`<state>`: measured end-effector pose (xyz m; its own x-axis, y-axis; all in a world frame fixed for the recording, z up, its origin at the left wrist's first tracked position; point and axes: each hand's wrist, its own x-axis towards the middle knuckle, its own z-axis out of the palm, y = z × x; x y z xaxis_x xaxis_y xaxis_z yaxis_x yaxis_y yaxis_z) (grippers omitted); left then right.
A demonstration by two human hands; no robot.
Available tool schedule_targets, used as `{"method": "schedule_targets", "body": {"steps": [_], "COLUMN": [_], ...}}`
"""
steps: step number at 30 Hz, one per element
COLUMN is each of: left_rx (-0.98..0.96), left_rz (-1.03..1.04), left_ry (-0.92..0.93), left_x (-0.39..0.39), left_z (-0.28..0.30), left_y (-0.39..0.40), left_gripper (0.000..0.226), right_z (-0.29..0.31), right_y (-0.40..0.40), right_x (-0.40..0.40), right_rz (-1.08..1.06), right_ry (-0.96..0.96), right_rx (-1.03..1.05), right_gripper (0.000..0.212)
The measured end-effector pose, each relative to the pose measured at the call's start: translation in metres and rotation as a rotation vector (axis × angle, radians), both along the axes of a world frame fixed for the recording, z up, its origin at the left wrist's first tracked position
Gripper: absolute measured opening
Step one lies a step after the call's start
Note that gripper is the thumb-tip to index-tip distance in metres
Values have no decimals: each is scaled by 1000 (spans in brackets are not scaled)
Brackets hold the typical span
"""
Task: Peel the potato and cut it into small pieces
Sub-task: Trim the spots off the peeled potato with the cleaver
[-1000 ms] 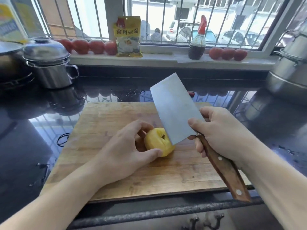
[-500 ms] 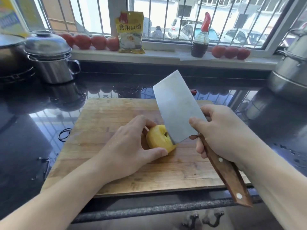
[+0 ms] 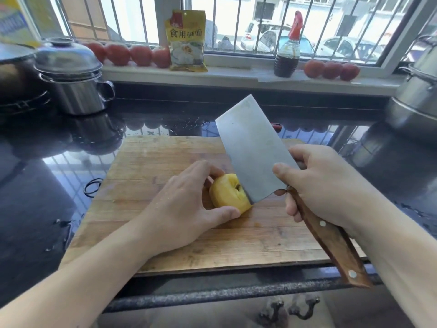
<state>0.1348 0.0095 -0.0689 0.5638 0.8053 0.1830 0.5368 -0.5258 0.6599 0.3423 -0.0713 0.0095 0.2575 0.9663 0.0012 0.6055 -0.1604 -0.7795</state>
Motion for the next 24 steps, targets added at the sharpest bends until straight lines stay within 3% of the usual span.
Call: {"method": "schedule_targets", "body": {"steps": [24], "left_rx": [-17], "left_rz": [-10], "left_ry": [-46], "left_x": [1], "left_z": [6], "left_y": [0], "left_gripper": [54], "right_z": [-15], "right_y": [8], "right_x": [11], "right_rz": [-13], "right_ry": [180], "right_rx": [-41], "right_gripper": [11]}}
